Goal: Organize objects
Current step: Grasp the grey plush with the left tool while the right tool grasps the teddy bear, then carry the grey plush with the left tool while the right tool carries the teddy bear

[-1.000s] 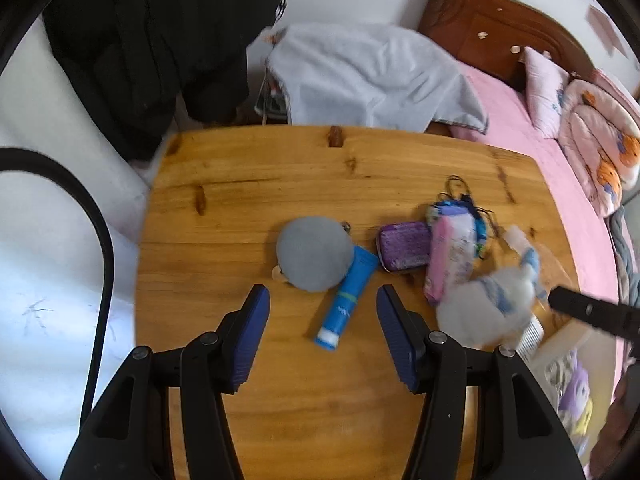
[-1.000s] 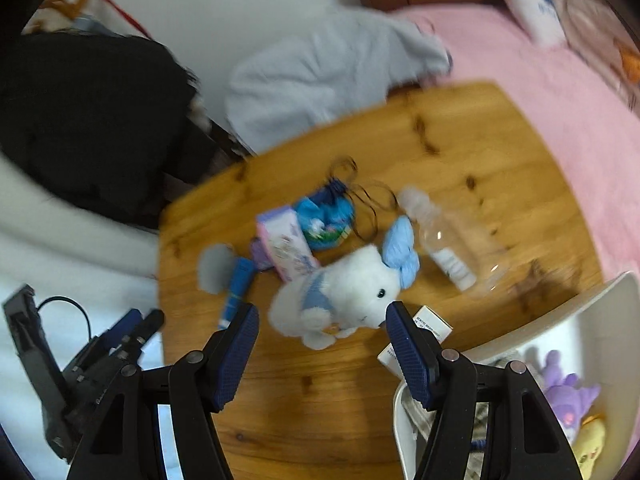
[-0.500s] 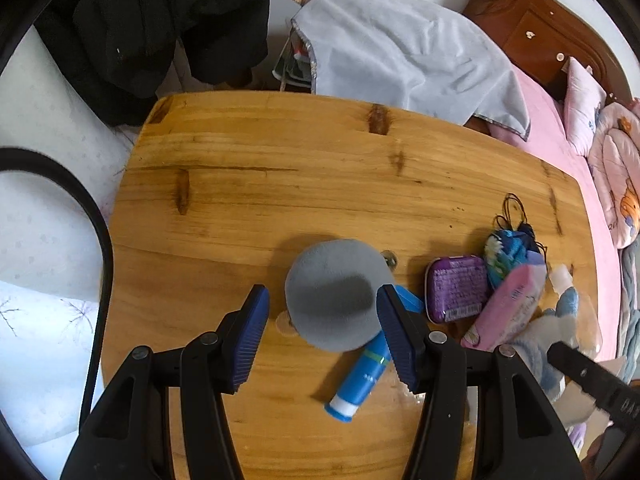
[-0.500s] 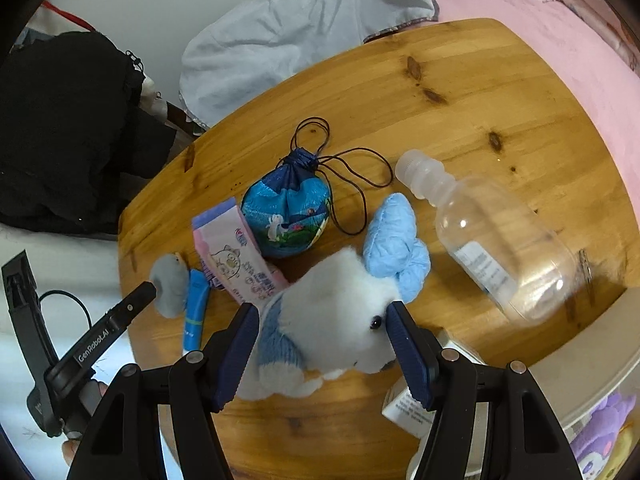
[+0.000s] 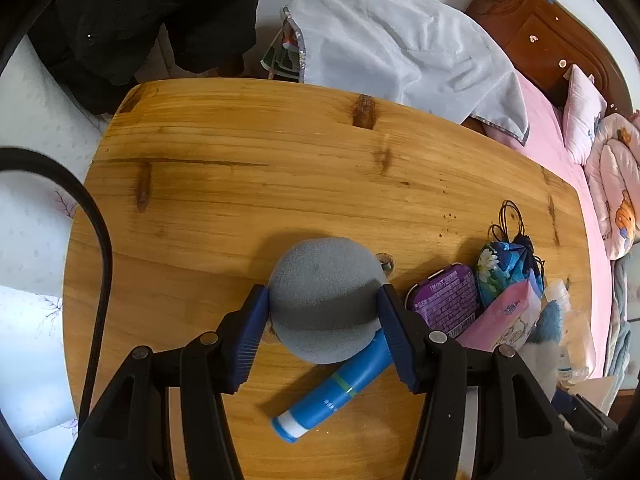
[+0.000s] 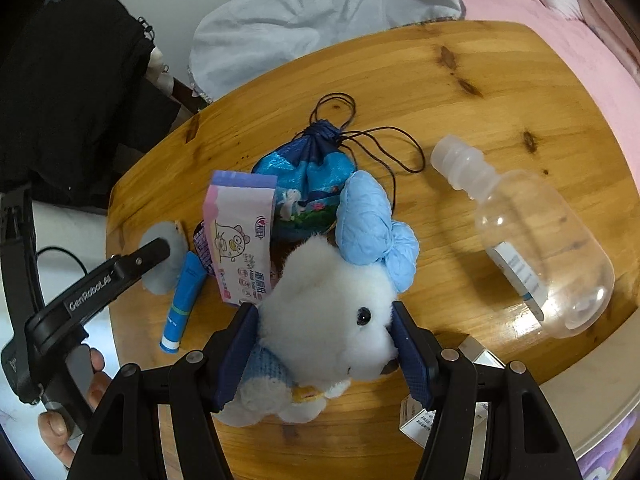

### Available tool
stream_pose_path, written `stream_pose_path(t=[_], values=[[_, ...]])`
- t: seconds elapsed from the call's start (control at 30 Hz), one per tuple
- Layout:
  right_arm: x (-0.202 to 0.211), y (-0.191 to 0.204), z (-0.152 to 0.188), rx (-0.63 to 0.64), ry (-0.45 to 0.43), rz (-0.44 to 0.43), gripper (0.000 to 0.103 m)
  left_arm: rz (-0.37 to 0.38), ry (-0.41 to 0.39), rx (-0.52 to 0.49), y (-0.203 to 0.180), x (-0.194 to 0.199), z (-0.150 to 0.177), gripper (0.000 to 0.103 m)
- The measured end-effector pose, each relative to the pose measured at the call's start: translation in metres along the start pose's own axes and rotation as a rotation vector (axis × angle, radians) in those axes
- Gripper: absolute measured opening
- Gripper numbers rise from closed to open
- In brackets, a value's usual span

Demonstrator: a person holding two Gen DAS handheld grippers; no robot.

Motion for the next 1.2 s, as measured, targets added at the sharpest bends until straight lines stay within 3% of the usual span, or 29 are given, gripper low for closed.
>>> stream_pose_path(t=[0.2,0.33,0.37,0.43,0.5,0.63,0.97,1.2], values=[[-0.002,0.010,0.005,0.036,0.004,0.001,0.066,-0.047,-0.001,-0.017,-0.006,-0.007,-0.004,0.070],[-0.003,0.011,0.005,0.040,0.006,0.000,0.066,-0.056,-0.006,-0.027,-0.010,-0.011,-0.005,0.070],[-0.003,0.012,0.005,0.043,0.005,0.000,0.066,-0.049,-0.005,-0.030,-0.011,-0.012,-0.004,0.066],[-0.004,0.013,0.004,0.046,0.001,0.001,0.066,-0.020,-0.003,-0.031,-0.014,-0.014,-0.002,0.043],[-0.004,0.014,0.004,0.047,-0.008,0.003,0.062,-0.004,-0.005,-0.025,-0.015,-0.012,0.000,0.035],[0.000,0.013,0.006,0.040,-0.032,0.000,0.054,-0.044,-0.048,-0.053,-0.018,0.002,0.005,0.031],[0.053,0.024,0.031,0.081,-0.115,-0.054,0.051,0.010,-0.163,-0.139,-0.042,0.101,0.043,0.031],[0.142,0.036,0.070,0.162,-0.303,-0.091,0.051,0.085,-0.308,-0.191,-0.057,0.199,0.090,0.031]])
Point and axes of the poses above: each gripper's, at about its wrist camera, not at the fingertips, and x roughly against the way its jaws point, y to its left, z to its underside, the point moved 7 cm from there along -x, roughly the way its jaws point, and after that the axes turned 2 degrees about -x, right-handed, at the moved point
